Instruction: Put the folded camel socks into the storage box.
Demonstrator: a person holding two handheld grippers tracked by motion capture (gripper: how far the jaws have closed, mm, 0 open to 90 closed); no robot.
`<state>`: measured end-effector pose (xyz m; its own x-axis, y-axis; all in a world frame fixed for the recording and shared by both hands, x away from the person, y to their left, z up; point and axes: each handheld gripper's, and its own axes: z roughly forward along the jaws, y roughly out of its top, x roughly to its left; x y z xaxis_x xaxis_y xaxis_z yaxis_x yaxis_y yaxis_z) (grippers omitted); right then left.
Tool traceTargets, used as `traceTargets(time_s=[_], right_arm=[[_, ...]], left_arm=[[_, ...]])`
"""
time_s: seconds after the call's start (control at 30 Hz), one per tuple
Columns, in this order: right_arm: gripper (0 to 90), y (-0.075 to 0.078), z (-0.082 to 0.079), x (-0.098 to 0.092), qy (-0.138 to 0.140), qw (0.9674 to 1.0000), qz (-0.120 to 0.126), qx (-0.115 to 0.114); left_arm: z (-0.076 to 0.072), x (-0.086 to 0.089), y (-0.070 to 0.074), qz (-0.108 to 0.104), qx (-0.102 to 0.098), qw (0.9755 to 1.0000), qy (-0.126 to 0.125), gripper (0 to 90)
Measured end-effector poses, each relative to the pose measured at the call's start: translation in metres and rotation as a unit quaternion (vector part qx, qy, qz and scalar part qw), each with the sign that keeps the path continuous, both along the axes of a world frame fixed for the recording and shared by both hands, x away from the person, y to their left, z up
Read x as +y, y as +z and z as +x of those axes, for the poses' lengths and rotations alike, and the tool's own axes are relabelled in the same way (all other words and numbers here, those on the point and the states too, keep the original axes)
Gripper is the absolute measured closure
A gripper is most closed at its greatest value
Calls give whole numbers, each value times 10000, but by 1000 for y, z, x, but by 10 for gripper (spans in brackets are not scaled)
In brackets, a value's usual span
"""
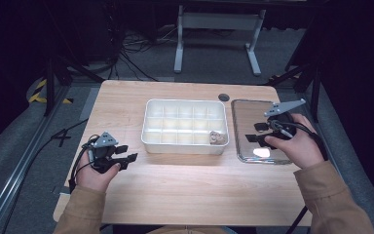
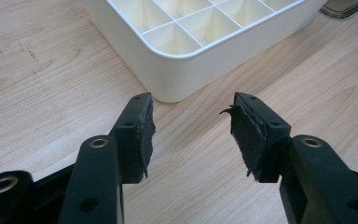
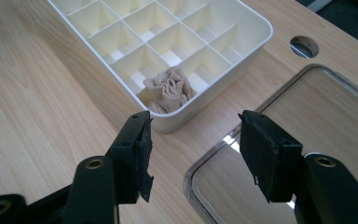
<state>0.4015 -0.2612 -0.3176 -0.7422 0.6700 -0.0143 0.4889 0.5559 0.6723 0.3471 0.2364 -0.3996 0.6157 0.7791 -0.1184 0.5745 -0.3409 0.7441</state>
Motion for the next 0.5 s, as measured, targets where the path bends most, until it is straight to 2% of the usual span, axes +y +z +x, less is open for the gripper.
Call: traceTargets(time_s=[0.03,0.17,0.2,0.3,0.4,0.43,0.5], right_arm=[[431,-4,-4,-8,-90,9999,49,-24],[412,-10,-10,-21,-253,9996,140,-39],[396,-16,-14,-28,-353,9993,111,-2],[382,-23,-17,-32,-441,9990,107,-6],[375,-37,-21,-38,-563,9983,137,36],[373,-45,-23,-40,-617,9981,62,35],[372,-50,-26,-44,-704,9974,162,-47]], left_arm=[[1,3,0,-59,-7,10000,36,495],[0,5,0,-66,16,10000,62,494],[1,7,0,-78,11,10000,61,493],[1,8,0,-59,19,9999,83,493],[1,9,-1,-21,35,9999,119,493],[1,10,-1,-2,30,9999,117,493],[1,11,-2,6,30,9999,159,492]])
